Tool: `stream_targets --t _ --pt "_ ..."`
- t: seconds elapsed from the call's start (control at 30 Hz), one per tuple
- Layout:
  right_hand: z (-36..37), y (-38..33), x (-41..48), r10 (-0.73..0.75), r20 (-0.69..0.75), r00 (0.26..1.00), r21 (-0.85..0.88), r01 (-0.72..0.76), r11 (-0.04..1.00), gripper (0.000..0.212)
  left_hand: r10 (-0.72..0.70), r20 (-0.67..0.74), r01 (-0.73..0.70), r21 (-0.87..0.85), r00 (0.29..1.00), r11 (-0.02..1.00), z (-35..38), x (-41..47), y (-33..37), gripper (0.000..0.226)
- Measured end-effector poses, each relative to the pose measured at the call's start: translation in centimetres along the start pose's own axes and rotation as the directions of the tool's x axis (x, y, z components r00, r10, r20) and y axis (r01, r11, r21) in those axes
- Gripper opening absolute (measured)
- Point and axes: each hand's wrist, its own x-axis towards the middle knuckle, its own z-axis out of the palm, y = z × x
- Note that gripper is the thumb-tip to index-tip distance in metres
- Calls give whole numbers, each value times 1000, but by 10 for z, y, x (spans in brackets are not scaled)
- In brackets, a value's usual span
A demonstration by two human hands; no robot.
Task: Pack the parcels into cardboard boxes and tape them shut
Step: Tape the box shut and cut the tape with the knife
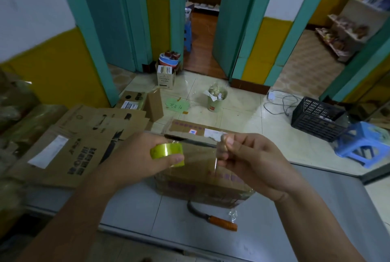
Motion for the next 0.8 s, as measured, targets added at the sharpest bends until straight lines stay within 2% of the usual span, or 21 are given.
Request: stream_targets --t 0.07,0.1,0.17,0.23,0.3,0.4,0.47,0.5,0.57,0.67,0.73,0.8 --pt "0 2 -2 10 -17 1000 55 -9 998 16 -15 -19 16 35 1000 999 0 2 -1 59" --pt "-4 2 -2 23 -34 999 108 -19 994 15 -8 -3 8 -11 1000 1000 -1 1 -2 60" --pt "-14 -3 -2 62 -57 996 225 -47 973 12 41 83 -20 -246 996 969 -6 -3 -5 65" --pt "-24 -8 -3 104 -84 991 315 -72 946 11 118 119 -43 -497 986 867 -12 -8 -8 66" --pt "-25 -7 -4 156 -134 979 366 -98 926 10 174 63 -89 -665 983 742 -15 -11 -12 70" --pt "-14 -3 -4 205 -192 960 429 -106 897 13 185 -20 -136 -756 983 640 -14 -12 -19 69" --pt "-10 2 -2 148 -350 925 321 -30 947 25 170 -35 -141 -735 985 663 -12 -13 -20 52" --pt "-9 5 0 95 -441 893 243 17 970 39 157 -36 -137 -705 987 696 -11 -12 -18 41" --pt "-9 8 2 -42 -542 839 73 97 993 60 110 -33 -106 -623 993 775 -10 -9 -14 32" --pt "-17 3 0 -171 -578 798 -69 161 984 64 42 -7 -40 -444 999 895 -15 -1 -12 47" --pt "-26 -9 -5 -218 -602 768 -72 220 973 60 -67 -14 64 -151 998 986 -23 6 -18 67" --pt "-37 -20 -10 -272 -599 753 -74 286 955 52 -143 -25 143 24 989 989 -33 10 -25 75"
